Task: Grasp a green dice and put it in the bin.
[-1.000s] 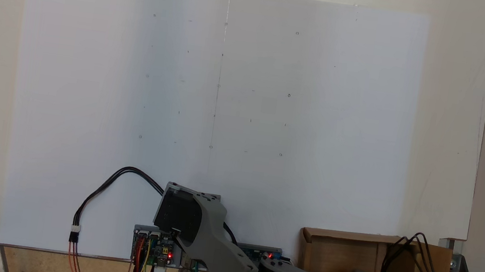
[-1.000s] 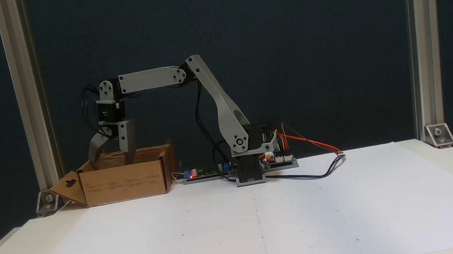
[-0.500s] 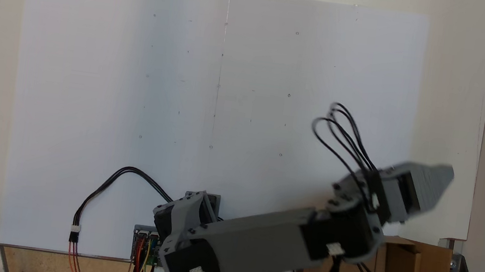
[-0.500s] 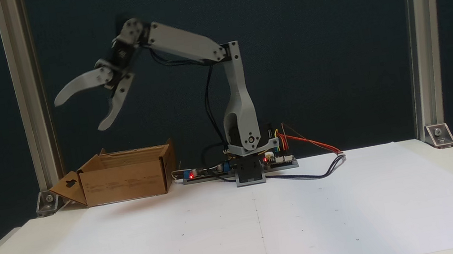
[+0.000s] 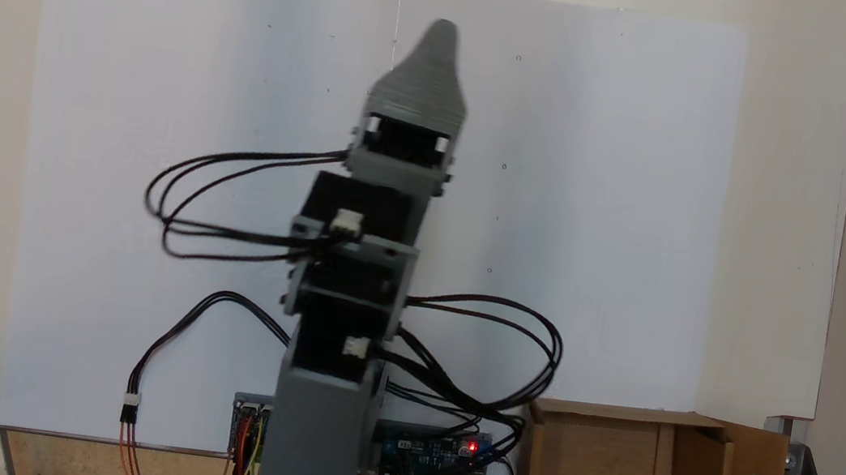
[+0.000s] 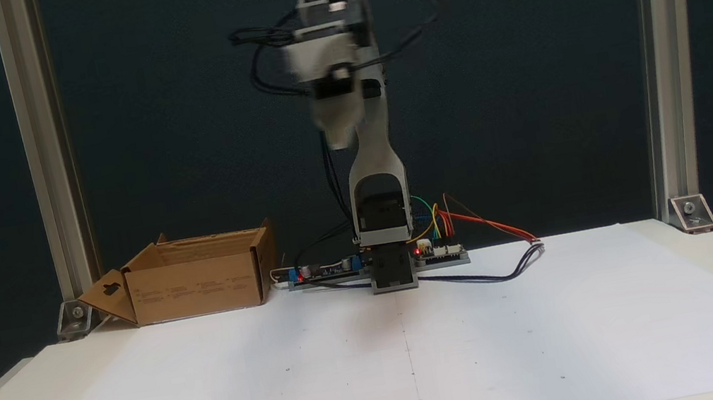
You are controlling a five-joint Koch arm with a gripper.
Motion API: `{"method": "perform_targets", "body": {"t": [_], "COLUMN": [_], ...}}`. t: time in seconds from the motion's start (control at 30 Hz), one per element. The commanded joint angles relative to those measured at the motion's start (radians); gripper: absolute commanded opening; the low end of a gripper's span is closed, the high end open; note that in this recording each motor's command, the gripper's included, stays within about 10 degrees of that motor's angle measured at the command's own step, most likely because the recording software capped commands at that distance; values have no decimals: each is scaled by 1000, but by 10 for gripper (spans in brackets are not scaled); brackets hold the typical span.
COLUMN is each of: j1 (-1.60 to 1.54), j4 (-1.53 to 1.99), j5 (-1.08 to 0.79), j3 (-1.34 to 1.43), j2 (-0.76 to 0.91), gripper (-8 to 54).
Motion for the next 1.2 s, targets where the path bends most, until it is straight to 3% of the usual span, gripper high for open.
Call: {"method": "perform_targets", "body": {"t": [0.0,0.27,0.57,0.97,1.17], "j1": [-89,-135,-63,-58,-55], "j4": [-132,-506,-920,-1448,-1699], "j5": [44,38,37,38,38], "j3": [75,638,1103,1448,1562], "j2": [83,273,373,532,535], "gripper": [446,453,454,439,433]}}
